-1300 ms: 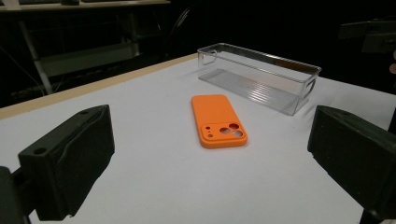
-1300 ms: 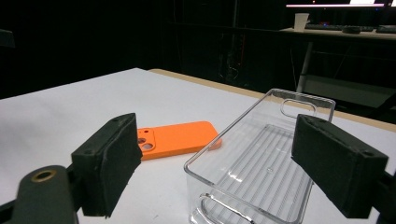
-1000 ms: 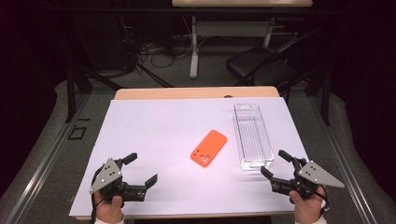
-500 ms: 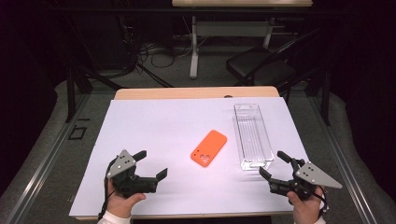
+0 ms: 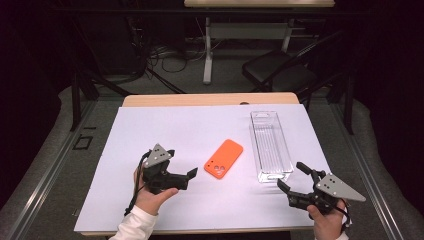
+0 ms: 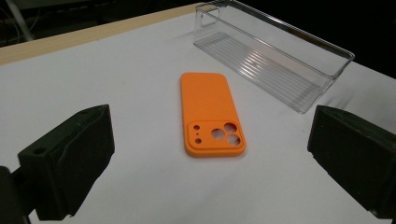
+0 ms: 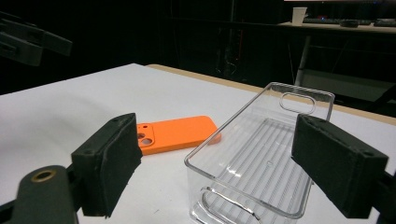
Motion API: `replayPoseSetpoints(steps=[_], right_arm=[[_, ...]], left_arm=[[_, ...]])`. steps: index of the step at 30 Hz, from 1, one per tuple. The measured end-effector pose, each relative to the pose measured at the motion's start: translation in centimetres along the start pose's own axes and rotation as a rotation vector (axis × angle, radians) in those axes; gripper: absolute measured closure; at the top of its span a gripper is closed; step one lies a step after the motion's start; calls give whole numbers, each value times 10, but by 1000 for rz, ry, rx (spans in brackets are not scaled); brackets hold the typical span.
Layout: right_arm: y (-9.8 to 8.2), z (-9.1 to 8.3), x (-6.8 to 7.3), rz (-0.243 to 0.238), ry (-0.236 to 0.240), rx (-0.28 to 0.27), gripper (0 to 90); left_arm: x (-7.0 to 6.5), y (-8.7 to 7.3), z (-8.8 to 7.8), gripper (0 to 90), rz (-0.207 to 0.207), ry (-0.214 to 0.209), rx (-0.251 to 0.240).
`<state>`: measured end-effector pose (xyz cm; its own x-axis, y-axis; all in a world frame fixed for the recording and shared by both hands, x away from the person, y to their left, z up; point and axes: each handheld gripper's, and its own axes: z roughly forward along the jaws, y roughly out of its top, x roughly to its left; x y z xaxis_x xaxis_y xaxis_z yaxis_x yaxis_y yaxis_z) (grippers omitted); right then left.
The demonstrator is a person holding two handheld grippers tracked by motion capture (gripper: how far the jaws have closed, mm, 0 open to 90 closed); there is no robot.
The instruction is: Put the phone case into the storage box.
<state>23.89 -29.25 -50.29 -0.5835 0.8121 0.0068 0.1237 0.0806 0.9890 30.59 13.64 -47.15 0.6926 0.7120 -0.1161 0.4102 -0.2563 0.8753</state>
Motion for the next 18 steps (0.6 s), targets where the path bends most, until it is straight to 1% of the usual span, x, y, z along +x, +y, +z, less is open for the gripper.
replayPoseSetpoints(steps=[1, 2, 3, 4, 7, 9, 11, 12, 13, 14, 15, 16, 17, 18], right_arm=[[0, 0, 0, 2, 2, -1, 144], [0, 0, 0, -2, 1, 2, 144], [0, 0, 0, -2, 1, 2, 144], [0, 0, 0, -5, 2, 6, 144], [-1, 1, 0, -7, 3, 10, 144], [-1, 0, 0, -6, 3, 13, 144], [-1, 0, 1, -7, 1, 14, 144], [-1, 0, 0, -7, -1, 15, 144], [-1, 0, 0, -7, 1, 15, 144], [-1, 0, 0, -7, 1, 15, 144], [-1, 0, 0, -10, 1, 16, 144], [-1, 0, 0, -14, 0, 17, 144], [-2, 0, 0, -7, 0, 14, 144], [-2, 0, 0, -7, 0, 14, 144]], left_arm=[[0, 2, 3, 7, 3, 1, 1], [-1, 5, 10, 8, 10, 3, 4], [-1, 5, 10, 8, 10, 3, 4], [-2, 7, 14, 8, 11, -3, 2], [-3, 10, 26, 30, 33, 4, 6], [-4, 11, 35, 31, 26, -2, 4], [-5, 12, 43, 31, 30, -5, 4], [-6, 13, 51, 32, 36, -10, 11], [-6, 13, 55, 33, 38, -8, 15], [-6, 13, 55, 42, 38, -8, 15], [-6, 13, 58, 42, 43, -8, 18], [-6, 12, 61, 63, 46, -10, 18], [-6, 12, 64, 100, 44, -8, 18], [-5, 12, 67, 100, 46, 0, 16]])
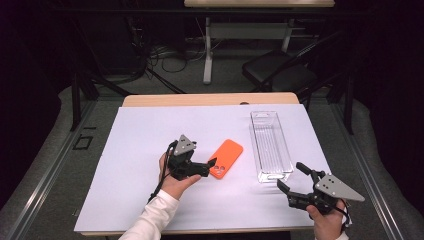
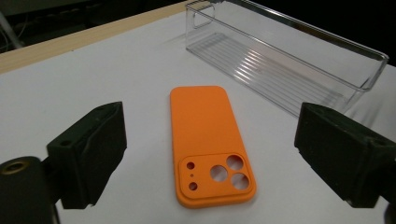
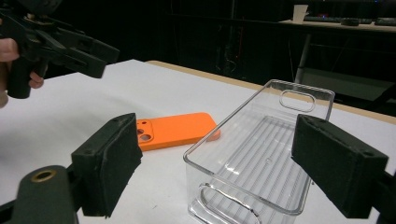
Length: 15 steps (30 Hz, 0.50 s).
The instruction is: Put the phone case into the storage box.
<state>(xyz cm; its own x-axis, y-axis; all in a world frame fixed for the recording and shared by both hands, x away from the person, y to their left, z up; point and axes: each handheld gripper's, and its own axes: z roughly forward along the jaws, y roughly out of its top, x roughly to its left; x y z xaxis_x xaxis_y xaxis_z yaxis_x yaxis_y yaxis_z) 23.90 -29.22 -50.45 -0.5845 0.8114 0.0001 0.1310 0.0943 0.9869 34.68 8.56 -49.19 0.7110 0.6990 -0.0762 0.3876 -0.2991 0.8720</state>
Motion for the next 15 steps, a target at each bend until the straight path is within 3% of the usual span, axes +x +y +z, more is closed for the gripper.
replayPoseSetpoints(steps=[6, 15], right_arm=[[-1, 1, 0, -7, 3, -2, 144], [-1, 1, -1, -6, 7, 5, 144]], left_arm=[[1, 1, 13, 102, -25, -6, 27], [0, -2, 36, 101, -10, 15, 83]])
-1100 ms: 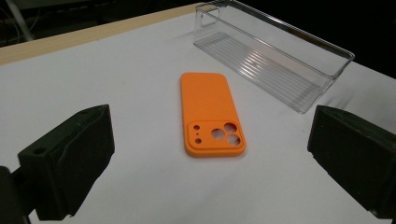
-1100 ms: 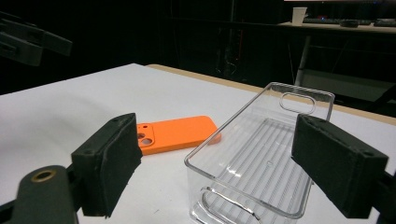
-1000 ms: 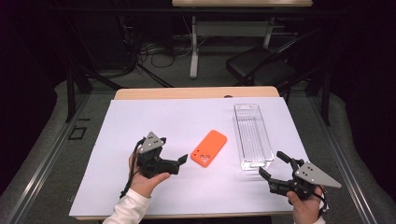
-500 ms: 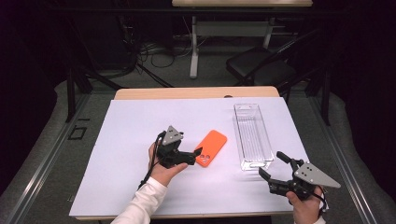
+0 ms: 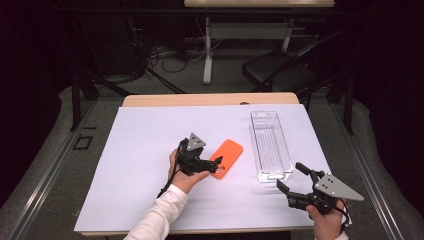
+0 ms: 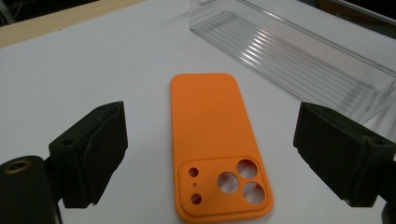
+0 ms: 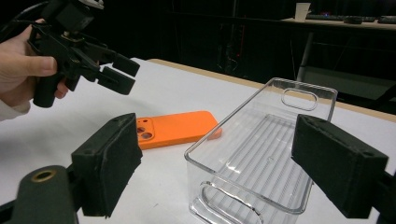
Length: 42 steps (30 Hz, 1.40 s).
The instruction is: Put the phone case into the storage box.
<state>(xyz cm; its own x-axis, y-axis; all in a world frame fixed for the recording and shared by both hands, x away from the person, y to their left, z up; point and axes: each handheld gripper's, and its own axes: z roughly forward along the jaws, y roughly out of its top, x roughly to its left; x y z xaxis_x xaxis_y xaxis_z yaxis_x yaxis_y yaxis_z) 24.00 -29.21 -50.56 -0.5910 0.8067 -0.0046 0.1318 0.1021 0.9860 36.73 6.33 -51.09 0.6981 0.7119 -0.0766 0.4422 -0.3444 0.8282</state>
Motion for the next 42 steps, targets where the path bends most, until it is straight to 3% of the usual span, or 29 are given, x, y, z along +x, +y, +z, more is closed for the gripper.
replayPoseSetpoints(steps=[23, 35, 42], right_arm=[[-1, 1, 0, -1, 3, 9, 144], [-1, 0, -2, 3, 0, 11, 144], [-1, 1, -2, -1, 1, 11, 144]], left_arm=[[-9, -11, 53, 100, -16, -3, 95], [-9, -18, 67, 100, -26, 3, 133], [-12, -20, 70, 99, -1, 16, 161]])
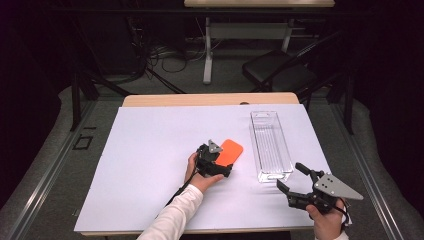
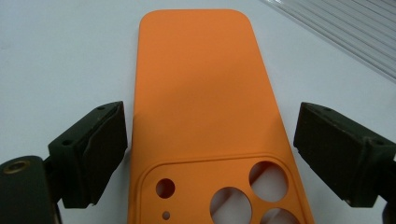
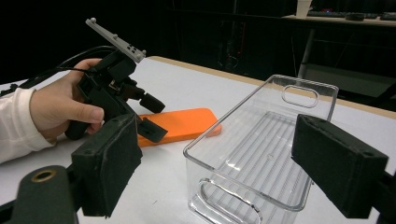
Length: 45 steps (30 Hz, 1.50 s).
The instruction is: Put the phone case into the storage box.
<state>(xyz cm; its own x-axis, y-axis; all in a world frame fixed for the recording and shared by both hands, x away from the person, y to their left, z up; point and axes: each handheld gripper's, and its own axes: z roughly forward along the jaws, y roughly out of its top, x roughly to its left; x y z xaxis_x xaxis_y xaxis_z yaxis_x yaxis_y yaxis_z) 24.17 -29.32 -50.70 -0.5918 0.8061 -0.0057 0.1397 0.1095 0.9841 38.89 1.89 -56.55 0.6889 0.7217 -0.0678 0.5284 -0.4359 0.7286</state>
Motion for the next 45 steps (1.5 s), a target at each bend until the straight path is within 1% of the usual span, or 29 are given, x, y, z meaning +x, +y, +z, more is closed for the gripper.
replayPoseSetpoints(steps=[7, 8, 10, 11, 14, 17, 18, 19, 35, 45], right_arm=[[0, 0, 0, 2, -1, 3, 144], [0, 0, 0, 2, -2, 5, 144], [0, 0, 0, 3, -1, 5, 144], [0, 0, 0, 4, 0, 3, 144], [0, 0, 0, 1, -1, 4, 144], [0, 1, 0, 3, 0, -1, 144], [0, 1, 0, 2, 0, 0, 144], [0, 1, 0, 2, 0, 0, 144], [-1, 1, 0, 0, 0, 7, 144], [-1, 1, 0, -2, 1, 7, 144]], left_arm=[[-1, 0, 1, 100, 14, 4, 10], [-2, 0, 1, 100, 20, 15, 10], [-3, 0, 2, 100, 18, 16, 13], [-3, 0, 1, 100, 25, 21, 18], [-3, 0, 3, 101, 12, 24, 21], [-2, 0, 3, 102, 18, 31, 36], [-2, 1, 3, 103, 17, 19, 48], [-3, 1, 4, 103, 19, 24, 50], [-4, 1, 3, 136, 27, 41, 52], [-4, 1, 4, 153, 16, 47, 47]])
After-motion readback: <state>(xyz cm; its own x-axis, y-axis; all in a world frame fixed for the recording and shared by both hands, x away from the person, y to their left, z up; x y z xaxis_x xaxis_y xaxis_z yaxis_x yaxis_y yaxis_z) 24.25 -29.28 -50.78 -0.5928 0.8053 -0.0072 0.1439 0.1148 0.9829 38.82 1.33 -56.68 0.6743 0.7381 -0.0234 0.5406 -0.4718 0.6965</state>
